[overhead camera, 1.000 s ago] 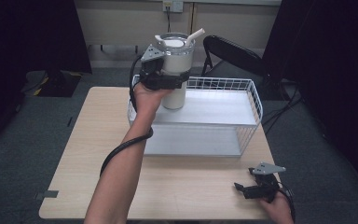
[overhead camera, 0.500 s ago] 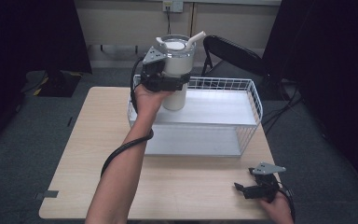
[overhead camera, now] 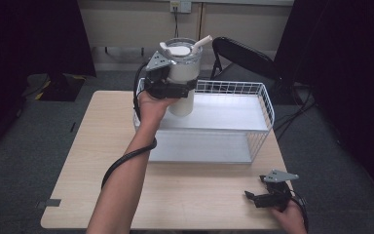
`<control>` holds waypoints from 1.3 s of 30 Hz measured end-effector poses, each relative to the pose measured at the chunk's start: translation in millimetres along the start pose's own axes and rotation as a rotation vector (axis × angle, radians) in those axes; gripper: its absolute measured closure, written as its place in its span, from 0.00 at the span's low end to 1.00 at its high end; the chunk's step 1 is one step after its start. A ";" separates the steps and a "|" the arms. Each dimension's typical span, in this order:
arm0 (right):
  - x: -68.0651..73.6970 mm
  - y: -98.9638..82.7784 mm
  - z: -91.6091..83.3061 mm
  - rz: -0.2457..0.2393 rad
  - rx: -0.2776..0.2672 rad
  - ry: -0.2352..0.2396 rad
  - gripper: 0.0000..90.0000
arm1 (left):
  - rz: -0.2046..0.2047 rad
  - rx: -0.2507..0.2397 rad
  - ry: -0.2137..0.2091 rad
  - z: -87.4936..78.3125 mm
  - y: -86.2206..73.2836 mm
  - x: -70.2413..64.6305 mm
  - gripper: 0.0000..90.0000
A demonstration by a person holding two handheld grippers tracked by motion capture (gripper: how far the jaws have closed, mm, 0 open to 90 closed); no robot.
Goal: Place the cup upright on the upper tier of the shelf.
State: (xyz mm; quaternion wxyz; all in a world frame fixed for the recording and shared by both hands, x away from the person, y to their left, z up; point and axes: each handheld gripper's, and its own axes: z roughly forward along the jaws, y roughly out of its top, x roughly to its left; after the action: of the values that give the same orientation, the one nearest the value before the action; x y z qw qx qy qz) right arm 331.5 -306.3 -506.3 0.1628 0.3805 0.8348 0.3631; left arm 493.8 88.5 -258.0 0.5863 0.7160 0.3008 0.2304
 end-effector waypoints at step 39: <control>0.0 0.0 0.0 0.000 -0.001 0.000 0.11 | -0.017 0.105 0.013 -20.3 -23.5 -0.8 0.12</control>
State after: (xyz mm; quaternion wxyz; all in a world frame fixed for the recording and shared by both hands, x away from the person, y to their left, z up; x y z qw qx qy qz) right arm 331.5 -306.3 -506.3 0.1628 0.3806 0.8346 0.3634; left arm 475.6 105.3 -276.8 0.5481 0.7415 0.3224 0.2139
